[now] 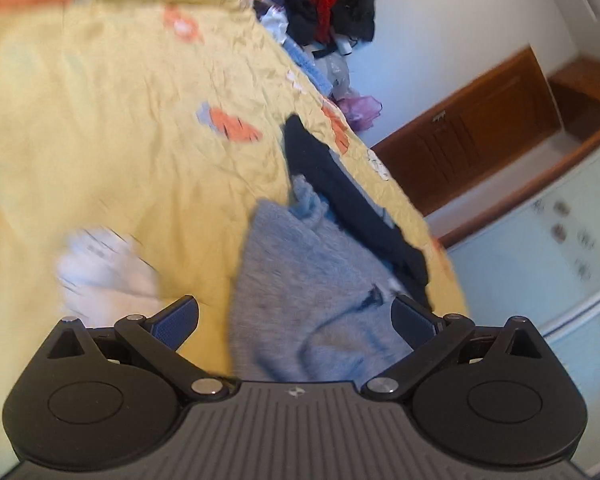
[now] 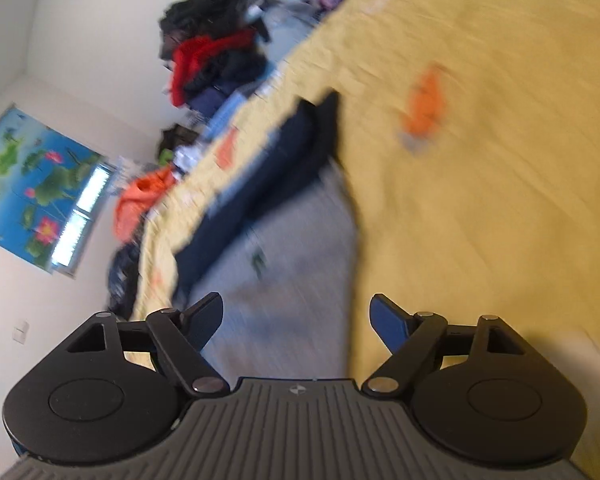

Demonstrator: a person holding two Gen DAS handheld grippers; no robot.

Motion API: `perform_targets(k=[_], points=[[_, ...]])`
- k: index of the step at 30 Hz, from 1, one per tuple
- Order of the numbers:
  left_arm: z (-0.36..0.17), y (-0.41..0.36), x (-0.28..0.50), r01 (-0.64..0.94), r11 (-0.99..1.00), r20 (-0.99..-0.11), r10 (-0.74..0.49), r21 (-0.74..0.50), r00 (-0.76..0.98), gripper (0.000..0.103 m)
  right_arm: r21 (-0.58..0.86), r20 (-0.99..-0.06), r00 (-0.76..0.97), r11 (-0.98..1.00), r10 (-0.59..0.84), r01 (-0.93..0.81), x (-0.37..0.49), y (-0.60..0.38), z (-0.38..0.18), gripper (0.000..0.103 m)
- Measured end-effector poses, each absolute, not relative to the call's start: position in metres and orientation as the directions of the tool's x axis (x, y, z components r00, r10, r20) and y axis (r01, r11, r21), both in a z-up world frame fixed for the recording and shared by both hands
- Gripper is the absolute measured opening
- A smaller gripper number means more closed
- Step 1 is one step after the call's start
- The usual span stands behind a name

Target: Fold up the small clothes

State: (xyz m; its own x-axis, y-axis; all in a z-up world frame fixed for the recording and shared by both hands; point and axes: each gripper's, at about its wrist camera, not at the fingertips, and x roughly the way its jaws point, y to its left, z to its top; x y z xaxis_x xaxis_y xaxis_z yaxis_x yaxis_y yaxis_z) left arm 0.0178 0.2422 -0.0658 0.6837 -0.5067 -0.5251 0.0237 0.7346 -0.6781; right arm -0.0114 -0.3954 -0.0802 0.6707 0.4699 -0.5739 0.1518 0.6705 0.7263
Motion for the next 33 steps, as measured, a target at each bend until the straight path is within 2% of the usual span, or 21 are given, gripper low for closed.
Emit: perform_targets(k=[4, 6, 8, 10, 13, 16, 21, 22, 23, 25, 26, 33], points=[[-0.013, 0.288, 0.006, 0.044, 0.915, -0.605, -0.3, -0.401, 0.738, 0.103, 0.722, -0.617, 0.595, 0.671, 0.515, 0.168, -0.045, -0.388, -0.089, 0.081], [-0.003, 0.294, 0.009, 0.087, 0.931, -0.621, -0.305, -0.356, 0.723, 0.103, 0.728, -0.625, 0.57, 0.662, 0.534, 0.178, -0.052, -0.382, -0.096, 0.081], [-0.01, 0.288, 0.013, 0.11, 0.894, -0.593, -0.375, -0.434, 0.713, 0.103, 0.752, -0.597, 0.577, 0.64, 0.558, 0.159, -0.06, -0.377, -0.099, 0.081], [-0.037, 0.273, 0.023, 0.107, 0.789, -0.538, -0.504, -0.605, 0.676, 0.103, 0.771, -0.576, 0.587, 0.617, 0.568, 0.159, -0.062, -0.373, -0.102, 0.081], [-0.09, 0.242, 0.041, 0.006, 0.655, -0.521, -0.606, -0.756, 0.601, 0.103, 0.786, -0.562, 0.582, 0.598, 0.587, 0.156, -0.063, -0.363, -0.103, 0.081], [-0.117, 0.221, 0.052, -0.039, 0.581, -0.506, -0.671, -0.813, 0.542, 0.103, 0.783, -0.571, 0.547, 0.607, 0.613, 0.138, -0.067, -0.35, -0.1, 0.081], [-0.118, 0.212, 0.054, -0.041, 0.565, -0.497, -0.686, -0.824, 0.532, 0.1, 0.812, -0.54, 0.522, 0.572, 0.661, 0.117, -0.078, -0.335, -0.106, 0.081], [-0.118, 0.21, 0.055, -0.029, 0.559, -0.491, -0.701, -0.829, 0.518, 0.084, 0.819, -0.532, 0.522, 0.562, 0.666, 0.117, -0.079, -0.333, -0.107, 0.081], [-0.117, 0.206, 0.056, -0.013, 0.57, -0.502, -0.713, -0.822, 0.49, 0.055, 0.827, -0.522, 0.525, 0.55, 0.672, 0.118, -0.081, -0.332, -0.108, 0.081], [-0.119, 0.194, 0.059, -0.004, 0.645, -0.582, -0.687, -0.764, 0.436, 0.029, 0.843, -0.503, 0.522, 0.524, 0.689, 0.121, -0.082, -0.329, -0.111, 0.081], [-0.12, 0.19, 0.059, 0.008, 0.679, -0.609, -0.663, -0.734, 0.434, 0.021, 0.847, -0.499, 0.52, 0.517, 0.693, 0.123, -0.081, -0.328, -0.111, 0.081], [-0.114, 0.194, 0.061, 0.035, 0.706, -0.632, -0.654, -0.707, 0.417, 0.019, 0.848, -0.503, 0.503, 0.513, 0.703, 0.131, -0.08, -0.31, -0.111, 0.081]])
